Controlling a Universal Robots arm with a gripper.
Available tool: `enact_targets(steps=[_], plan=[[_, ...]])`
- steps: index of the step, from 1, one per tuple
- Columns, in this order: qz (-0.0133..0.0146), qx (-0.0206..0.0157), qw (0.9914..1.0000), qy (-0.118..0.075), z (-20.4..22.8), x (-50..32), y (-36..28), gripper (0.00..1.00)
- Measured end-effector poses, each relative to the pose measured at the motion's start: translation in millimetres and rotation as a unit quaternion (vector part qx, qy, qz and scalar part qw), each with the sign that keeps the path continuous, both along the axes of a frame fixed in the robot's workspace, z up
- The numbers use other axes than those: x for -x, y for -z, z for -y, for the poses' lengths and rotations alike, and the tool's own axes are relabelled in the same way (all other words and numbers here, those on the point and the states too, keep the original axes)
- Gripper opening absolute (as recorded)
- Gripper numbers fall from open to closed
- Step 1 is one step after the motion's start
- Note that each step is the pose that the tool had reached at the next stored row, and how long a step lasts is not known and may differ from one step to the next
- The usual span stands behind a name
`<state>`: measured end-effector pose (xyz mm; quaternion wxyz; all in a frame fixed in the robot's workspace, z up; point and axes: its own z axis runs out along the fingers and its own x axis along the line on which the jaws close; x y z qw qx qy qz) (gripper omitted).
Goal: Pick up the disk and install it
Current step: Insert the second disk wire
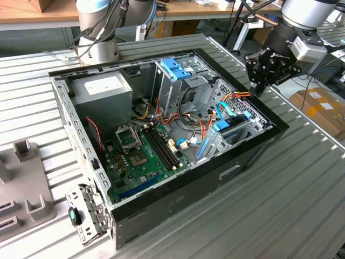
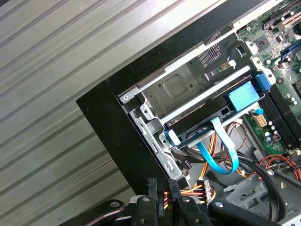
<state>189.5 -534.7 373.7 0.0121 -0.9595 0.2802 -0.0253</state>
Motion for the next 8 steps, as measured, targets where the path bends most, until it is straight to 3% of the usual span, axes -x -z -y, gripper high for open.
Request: enact_targets(steps=[8], plan=[[0.0000,0.0000,1.00000,0.000,0.0,0.0,0.0,0.24]])
